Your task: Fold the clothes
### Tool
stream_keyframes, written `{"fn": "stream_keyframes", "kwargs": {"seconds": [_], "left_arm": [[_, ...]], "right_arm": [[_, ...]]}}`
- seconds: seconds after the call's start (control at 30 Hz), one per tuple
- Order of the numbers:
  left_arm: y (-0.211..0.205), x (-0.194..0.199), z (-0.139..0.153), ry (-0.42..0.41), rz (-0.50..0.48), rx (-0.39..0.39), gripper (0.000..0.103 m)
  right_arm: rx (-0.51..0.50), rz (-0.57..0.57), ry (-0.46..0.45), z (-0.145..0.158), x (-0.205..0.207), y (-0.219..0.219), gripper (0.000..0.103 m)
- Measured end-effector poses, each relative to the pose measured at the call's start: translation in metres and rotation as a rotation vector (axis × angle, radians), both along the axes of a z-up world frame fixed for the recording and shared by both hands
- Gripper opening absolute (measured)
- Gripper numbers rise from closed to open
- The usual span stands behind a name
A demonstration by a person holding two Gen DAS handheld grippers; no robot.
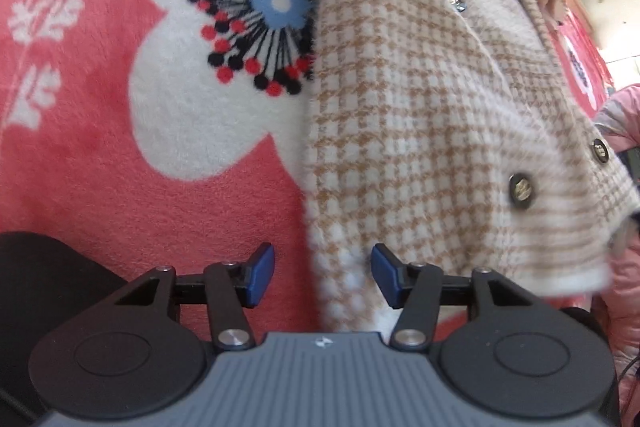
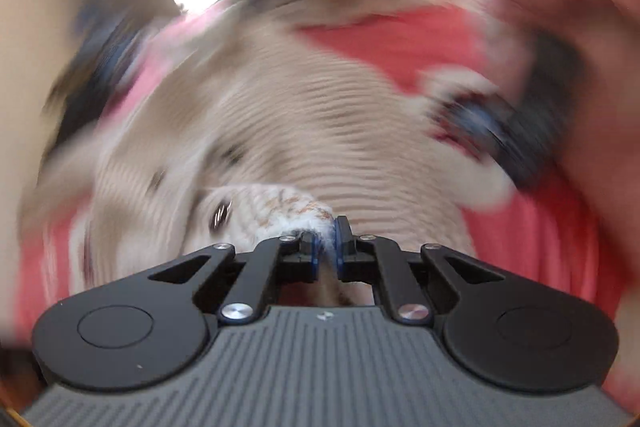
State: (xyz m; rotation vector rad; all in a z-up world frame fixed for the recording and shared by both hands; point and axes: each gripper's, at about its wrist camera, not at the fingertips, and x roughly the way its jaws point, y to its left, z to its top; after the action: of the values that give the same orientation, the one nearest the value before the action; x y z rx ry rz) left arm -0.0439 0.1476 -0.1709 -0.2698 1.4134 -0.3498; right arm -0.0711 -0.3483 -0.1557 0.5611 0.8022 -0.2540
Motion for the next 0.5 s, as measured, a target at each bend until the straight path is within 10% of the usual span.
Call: {"fn": "stream_keyframes", "kwargs": {"seconds": [0.13, 0.4, 0.5], "left_arm": [[0.003, -0.008, 0.004, -0.038, -0.049, 0.019, 0.055], [-0.006, -0.006, 0.02, -0.043, -0.013, 0.005, 0.054], [-0.003, 0.006, 0.021, -0.055, -0.027, 0.019, 0.055]], "right_arm": [[0.355, -0.295, 0.026, -0.048, -0.021, -0.048, 0.004], [-0.206, 0.164, 0.026, 0.04, -0.024, 0.006, 0.01], [-0.367, 0.366, -0.019, 0.056, -0.012, 0.028, 0.033]]}}
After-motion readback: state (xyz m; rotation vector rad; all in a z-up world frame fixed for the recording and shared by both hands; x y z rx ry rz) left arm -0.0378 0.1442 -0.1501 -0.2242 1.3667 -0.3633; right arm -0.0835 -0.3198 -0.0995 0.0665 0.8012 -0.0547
